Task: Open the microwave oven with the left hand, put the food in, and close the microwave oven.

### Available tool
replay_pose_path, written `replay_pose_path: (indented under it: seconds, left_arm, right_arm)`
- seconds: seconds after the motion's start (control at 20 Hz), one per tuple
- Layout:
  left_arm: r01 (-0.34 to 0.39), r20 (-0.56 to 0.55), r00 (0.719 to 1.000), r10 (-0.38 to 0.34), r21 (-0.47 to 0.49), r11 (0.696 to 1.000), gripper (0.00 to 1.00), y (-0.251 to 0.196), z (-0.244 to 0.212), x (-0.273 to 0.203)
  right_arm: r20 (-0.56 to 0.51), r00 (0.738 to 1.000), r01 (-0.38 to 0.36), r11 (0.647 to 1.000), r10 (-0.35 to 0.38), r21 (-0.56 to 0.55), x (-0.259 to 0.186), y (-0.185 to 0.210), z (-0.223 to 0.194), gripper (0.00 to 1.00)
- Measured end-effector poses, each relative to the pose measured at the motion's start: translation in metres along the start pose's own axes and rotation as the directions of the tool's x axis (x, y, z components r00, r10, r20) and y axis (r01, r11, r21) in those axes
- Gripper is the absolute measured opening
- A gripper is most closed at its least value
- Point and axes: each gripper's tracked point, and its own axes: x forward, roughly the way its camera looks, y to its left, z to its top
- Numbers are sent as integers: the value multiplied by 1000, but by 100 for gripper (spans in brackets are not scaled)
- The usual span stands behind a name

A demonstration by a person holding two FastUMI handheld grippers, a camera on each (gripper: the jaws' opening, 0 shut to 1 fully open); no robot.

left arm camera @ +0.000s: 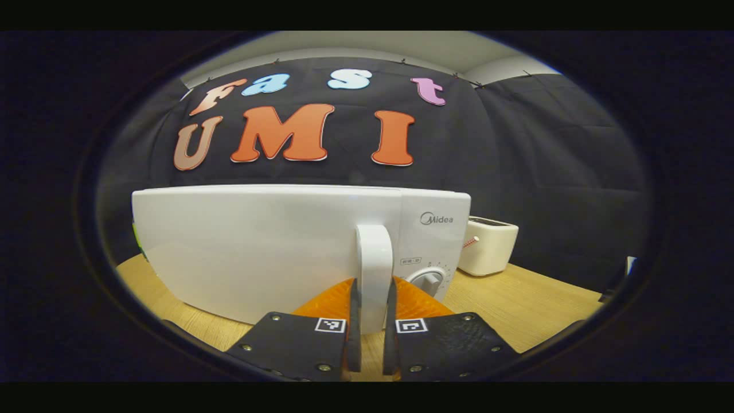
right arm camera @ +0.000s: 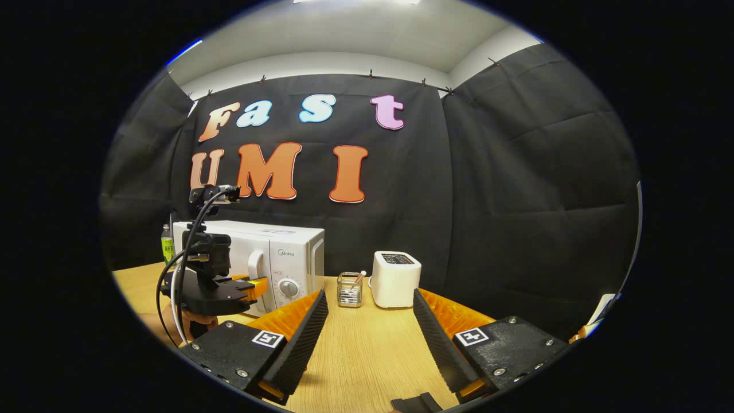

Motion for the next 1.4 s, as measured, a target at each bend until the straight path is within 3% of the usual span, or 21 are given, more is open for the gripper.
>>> replay_pose_path:
  seconds: [0.2, 0.3, 0.35, 0.5, 0.6, 0.7, 0.75, 0.8, 1.0, 1.4]
  left_arm:
    - [0, 3, 1000, 0, -13, 1000, 20, 0, -1, -7]
    - [5, 6, 1000, -5, -18, 1000, 12, 0, -1, -7]
    - [8, 10, 1000, -7, -28, 1000, 15, 0, -1, -7]
    - [14, 17, 1000, -13, -41, 999, 10, 0, 1, -7]
    - [19, 16, 1000, -18, -46, 999, 16, -1, 0, -7]
    - [23, 24, 999, -22, -55, 998, 14, -1, 0, -8]
    - [23, 21, 1000, -22, -54, 998, 8, 0, 0, -8]
    - [23, 22, 1000, -22, -57, 998, 11, 0, -1, -9]
    - [30, 56, 998, -30, -5, 1000, 10, -4, 1, -24]
    - [77, 58, 995, -76, -11, 997, 10, 1, -7, -89]
  right_arm:
    - [-14, 1000, -3, 1000, 3, 5, -1, 1, -4, 93]
    - [-25, 1000, -3, 1000, 3, 8, 0, 2, -7, 93]
    - [-32, 999, -4, 1000, 4, 10, 0, 2, -9, 93]
    - [-41, 999, -5, 1000, 5, 9, -2, 2, -13, 93]
    - [-37, 999, 1, 1000, -1, 1, -4, -1, -14, 93]
    - [-40, 999, 4, 1000, -4, 5, -3, -4, -16, 93]
    - [-41, 999, 5, 1000, -5, 9, -2, -6, -17, 93]
    - [-44, 999, 7, 1000, -6, 13, -2, -8, -19, 93]
    - [-68, 998, 19, 999, -16, 43, 3, -17, -30, 93]
    - [-126, 992, -15, 997, 25, 81, -3, -4, -50, 93]
